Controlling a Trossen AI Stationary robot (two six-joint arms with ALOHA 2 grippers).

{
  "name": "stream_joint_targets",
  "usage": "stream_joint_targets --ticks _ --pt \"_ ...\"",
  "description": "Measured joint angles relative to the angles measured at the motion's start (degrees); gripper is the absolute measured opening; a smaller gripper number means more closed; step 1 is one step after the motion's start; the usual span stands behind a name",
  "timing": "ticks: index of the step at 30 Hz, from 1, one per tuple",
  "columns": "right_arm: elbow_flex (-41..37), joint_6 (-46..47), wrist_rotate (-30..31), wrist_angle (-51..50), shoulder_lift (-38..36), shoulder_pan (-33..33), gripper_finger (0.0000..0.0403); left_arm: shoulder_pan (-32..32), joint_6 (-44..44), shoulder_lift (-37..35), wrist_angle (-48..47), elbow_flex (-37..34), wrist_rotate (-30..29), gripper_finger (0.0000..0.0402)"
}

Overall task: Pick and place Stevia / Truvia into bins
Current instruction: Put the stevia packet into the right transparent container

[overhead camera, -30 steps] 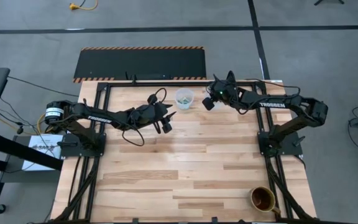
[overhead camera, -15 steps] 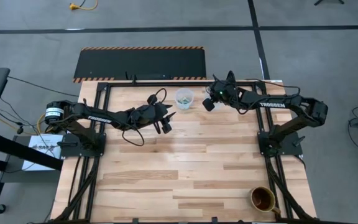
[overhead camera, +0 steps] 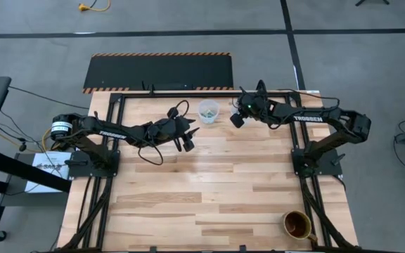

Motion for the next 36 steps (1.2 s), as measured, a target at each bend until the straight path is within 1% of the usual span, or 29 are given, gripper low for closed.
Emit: stream_joint_targets --ticks 10,16,19,23,29,32,34,36 --pt "0.0 0.05 0.05 -0.5 0.0 0.0 0.0084 0.0 -0.02 0.0 -0.04 0.0 0.0 0.0162" --pt "0.0 0.04 0.05 -0.27 0.0 0.0 0.0093 0.0 -0.8 0.0 -3.02 0.0 -0.01 0.0162" --pt "0.0 -0.16 -0.02 0.49 0.0 0.0 0.0093 0.0 -1.09 0.0 -7.17 0.0 -0.87 0.0162" --pt "0.0 -0.42 -0.41 0.71 0.0 0.0 0.0093 -0.01 -3.18 -0.77 -15.89 0.0 -7.12 0.0162" --pt "0.0 -1.57 -0.67 0.84 0.0 0.39 0.0093 0.0 -12.76 -2.21 -34.09 0.0 -15.58 0.0162" --pt "0.0 -2.17 -1.3 1.8 0.0 1.2 0.0093 -0.09 -18.52 -2.36 -42.76 -0.16 -16.3 0.0162" --pt "-0.01 -3.16 -1.45 2.72 0.0 2.02 0.0093 -0.3 -21.18 -2.38 -43.3 -1.57 -16.12 0.0162" --pt "-0.02 -4.41 -1.46 3.97 0.0 2.95 0.0093 -0.42 -22.53 -2.38 -42.47 -3.6 -14.67 0.0162"
